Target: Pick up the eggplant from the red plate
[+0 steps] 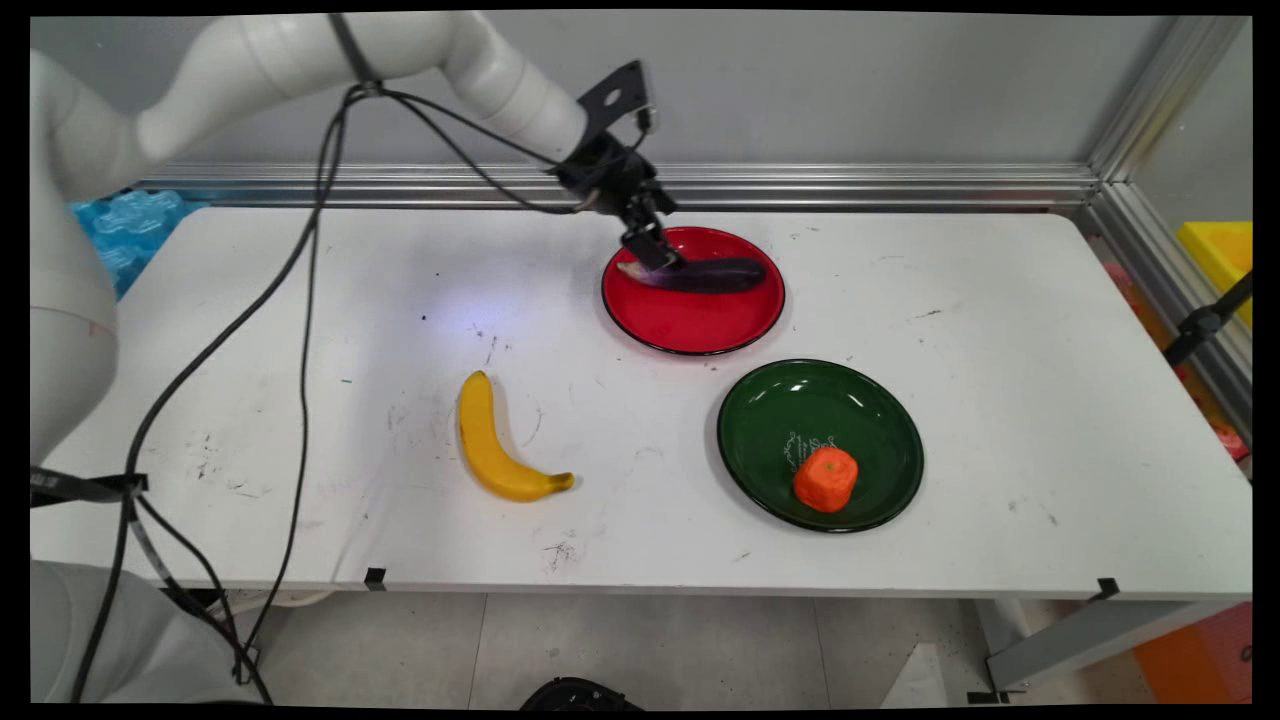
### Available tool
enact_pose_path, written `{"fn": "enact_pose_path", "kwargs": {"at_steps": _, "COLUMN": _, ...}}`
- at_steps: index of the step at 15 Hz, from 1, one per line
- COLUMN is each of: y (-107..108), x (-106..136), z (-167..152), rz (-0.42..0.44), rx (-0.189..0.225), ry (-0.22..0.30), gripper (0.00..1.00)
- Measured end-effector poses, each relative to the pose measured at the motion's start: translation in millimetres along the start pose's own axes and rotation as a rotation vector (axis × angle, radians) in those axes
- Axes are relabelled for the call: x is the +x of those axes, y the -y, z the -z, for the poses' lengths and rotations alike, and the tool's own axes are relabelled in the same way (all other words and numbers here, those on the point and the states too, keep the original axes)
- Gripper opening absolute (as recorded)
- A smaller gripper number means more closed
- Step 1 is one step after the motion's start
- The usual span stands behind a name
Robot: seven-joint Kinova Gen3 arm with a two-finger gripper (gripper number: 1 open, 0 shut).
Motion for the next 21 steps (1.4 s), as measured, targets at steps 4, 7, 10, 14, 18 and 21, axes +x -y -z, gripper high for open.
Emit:
{"fn": "enact_pose_path", "kwargs": {"at_steps": 4, "y": 15.0, "x": 8.8, "z": -27.6, "rz": 0.001, "rx": -0.001, "ry": -0.011, "gripper": 1.0}}
{"fn": "enact_pose_path", "kwargs": {"at_steps": 7, "y": 24.6, "x": 11.3, "z": -50.5, "rz": -0.001, "rx": -0.014, "ry": -0.008, "gripper": 1.0}}
{"fn": "enact_pose_path", "kwargs": {"at_steps": 10, "y": 30.2, "x": 10.7, "z": -67.9, "rz": 0.0, "rx": -0.028, "ry": -0.002, "gripper": 1.0}}
{"fn": "enact_pose_path", "kwargs": {"at_steps": 14, "y": 33.1, "x": 7.9, "z": -84.9, "rz": 0.005, "rx": -0.047, "ry": 0.007, "gripper": 1.0}}
{"fn": "enact_pose_path", "kwargs": {"at_steps": 18, "y": 32.4, "x": 4.8, "z": -100.1, "rz": 0.014, "rx": -0.063, "ry": 0.011, "gripper": 1.0}}
{"fn": "enact_pose_path", "kwargs": {"at_steps": 21, "y": 31.4, "x": 3.3, "z": -108.3, "rz": 0.021, "rx": -0.069, "ry": 0.009, "gripper": 1.0}}
